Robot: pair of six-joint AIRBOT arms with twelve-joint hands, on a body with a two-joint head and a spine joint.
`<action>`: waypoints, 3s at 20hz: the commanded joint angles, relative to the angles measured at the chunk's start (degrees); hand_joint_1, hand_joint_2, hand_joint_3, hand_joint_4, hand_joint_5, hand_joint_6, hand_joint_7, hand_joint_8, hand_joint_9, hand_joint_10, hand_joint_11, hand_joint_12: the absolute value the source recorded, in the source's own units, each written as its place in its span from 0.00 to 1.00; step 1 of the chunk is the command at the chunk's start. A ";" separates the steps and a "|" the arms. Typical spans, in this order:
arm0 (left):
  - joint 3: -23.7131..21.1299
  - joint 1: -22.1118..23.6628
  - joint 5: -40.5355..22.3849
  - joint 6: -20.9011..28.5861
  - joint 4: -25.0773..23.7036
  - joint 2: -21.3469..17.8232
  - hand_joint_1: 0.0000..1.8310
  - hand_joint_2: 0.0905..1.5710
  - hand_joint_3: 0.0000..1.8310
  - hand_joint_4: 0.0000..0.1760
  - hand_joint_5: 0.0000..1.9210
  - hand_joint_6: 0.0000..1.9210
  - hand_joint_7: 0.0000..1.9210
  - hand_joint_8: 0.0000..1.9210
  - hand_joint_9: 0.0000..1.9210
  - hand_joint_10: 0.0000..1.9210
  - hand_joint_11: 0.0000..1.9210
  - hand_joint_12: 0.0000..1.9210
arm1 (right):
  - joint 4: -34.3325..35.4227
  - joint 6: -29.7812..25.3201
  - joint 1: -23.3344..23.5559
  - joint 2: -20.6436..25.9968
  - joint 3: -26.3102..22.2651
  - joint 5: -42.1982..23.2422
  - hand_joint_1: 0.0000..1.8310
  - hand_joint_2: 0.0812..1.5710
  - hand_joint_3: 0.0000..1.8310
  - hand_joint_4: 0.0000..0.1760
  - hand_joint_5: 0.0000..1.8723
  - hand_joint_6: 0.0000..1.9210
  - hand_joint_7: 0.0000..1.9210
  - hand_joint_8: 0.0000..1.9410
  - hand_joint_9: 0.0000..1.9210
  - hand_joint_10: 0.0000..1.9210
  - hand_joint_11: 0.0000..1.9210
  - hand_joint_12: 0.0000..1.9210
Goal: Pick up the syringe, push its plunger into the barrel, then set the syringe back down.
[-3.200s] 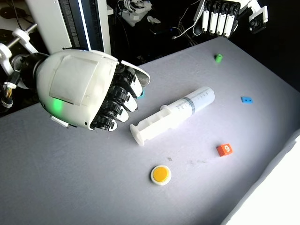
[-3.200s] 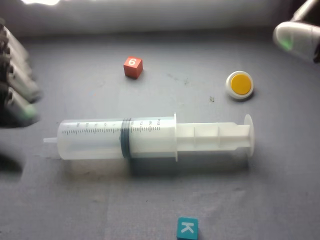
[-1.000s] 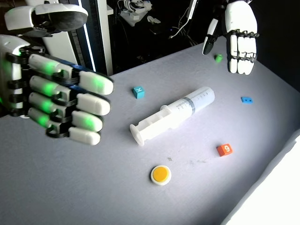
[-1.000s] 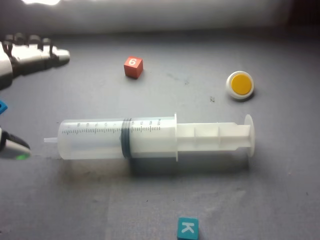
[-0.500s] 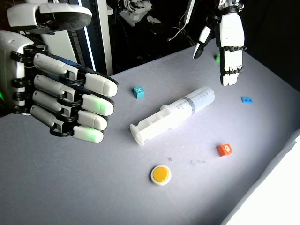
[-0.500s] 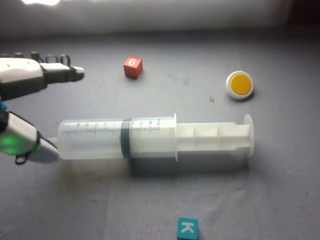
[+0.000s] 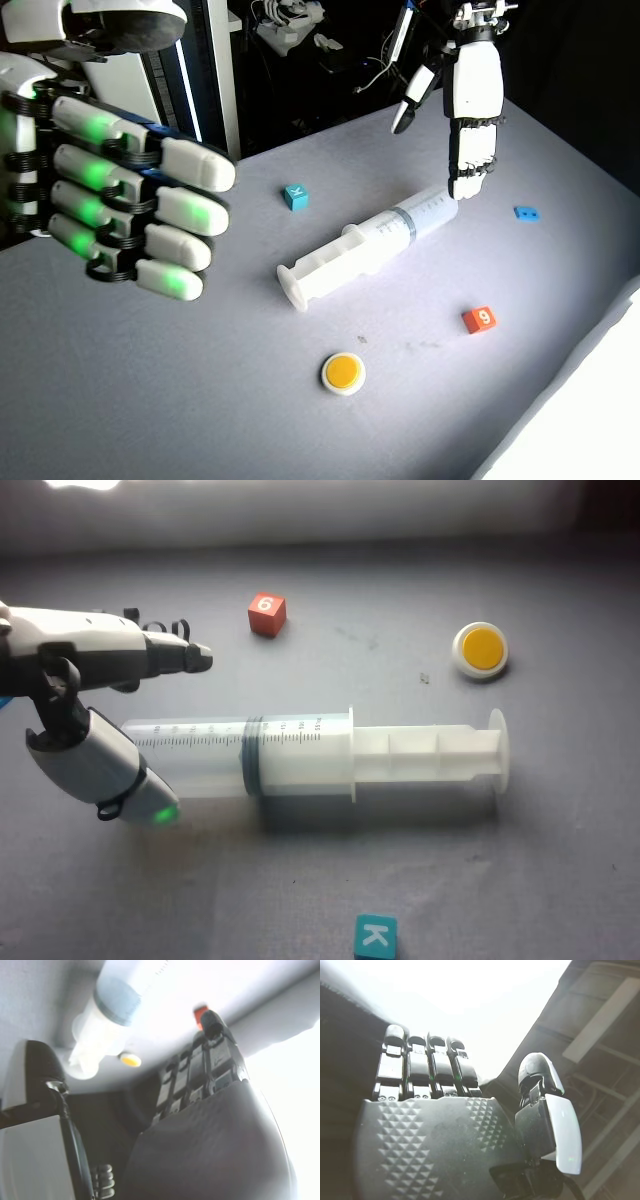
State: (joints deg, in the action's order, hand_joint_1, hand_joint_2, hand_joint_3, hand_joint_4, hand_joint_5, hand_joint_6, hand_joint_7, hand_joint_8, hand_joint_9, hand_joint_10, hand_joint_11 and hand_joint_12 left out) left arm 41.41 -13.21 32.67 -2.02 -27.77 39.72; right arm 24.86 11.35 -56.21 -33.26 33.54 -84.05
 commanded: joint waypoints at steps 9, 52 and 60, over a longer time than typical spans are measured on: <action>2.76 0.03 -2.90 0.15 -3.77 5.80 0.60 0.59 0.00 0.00 0.00 0.00 0.00 0.00 0.02 0.00 0.00 0.23 | -0.88 -1.05 0.99 -0.36 -1.00 -7.38 0.00 0.77 0.00 0.00 0.06 0.00 0.05 0.00 0.03 0.00 0.00 0.10; 15.42 -13.12 -7.57 0.94 -4.08 20.73 0.62 0.60 0.01 0.00 0.19 0.01 0.21 0.01 0.20 0.02 0.00 0.51 | 3.82 6.29 2.30 -6.31 -0.47 -0.14 0.00 0.78 0.00 0.00 0.08 0.00 0.07 0.00 0.06 0.00 0.00 0.19; 14.80 -13.53 -7.71 0.94 -4.08 20.45 0.68 0.72 0.00 0.00 0.41 0.60 0.55 0.50 0.62 0.05 0.28 0.70 | 3.80 6.15 2.19 -6.81 0.18 2.57 0.01 0.78 0.00 0.00 0.09 0.00 0.10 0.01 0.09 0.01 0.00 0.24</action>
State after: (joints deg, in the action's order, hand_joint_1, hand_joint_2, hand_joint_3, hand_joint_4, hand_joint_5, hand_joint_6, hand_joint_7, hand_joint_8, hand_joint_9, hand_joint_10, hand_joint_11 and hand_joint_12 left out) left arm 56.47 -26.68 26.52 -1.08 -31.51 60.20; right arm 30.39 17.98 -54.52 -40.27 33.61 -74.50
